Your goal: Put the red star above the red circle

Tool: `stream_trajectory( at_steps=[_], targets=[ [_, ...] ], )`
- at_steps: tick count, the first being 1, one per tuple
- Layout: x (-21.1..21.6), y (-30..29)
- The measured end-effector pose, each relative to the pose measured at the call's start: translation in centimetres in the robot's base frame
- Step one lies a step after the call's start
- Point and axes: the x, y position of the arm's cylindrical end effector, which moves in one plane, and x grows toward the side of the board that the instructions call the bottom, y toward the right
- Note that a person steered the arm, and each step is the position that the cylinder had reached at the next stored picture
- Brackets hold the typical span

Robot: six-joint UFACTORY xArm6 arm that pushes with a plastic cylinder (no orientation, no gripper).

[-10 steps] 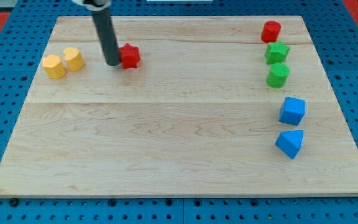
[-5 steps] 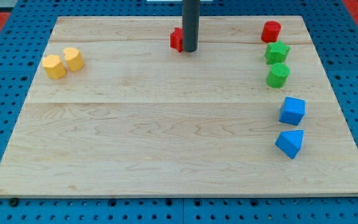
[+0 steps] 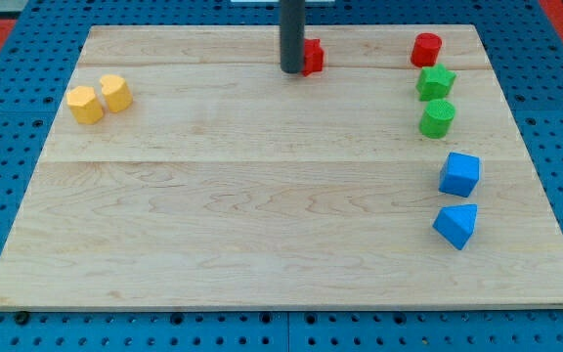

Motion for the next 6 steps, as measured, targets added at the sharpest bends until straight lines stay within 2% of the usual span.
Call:
stream_trajectory(
  at_steps=[3, 4, 5, 6],
  targets=[
    [-5.0, 0.5],
    [-5.1, 5.0],
    [-4.4, 2.1],
    [-3.2, 2.5]
  ],
)
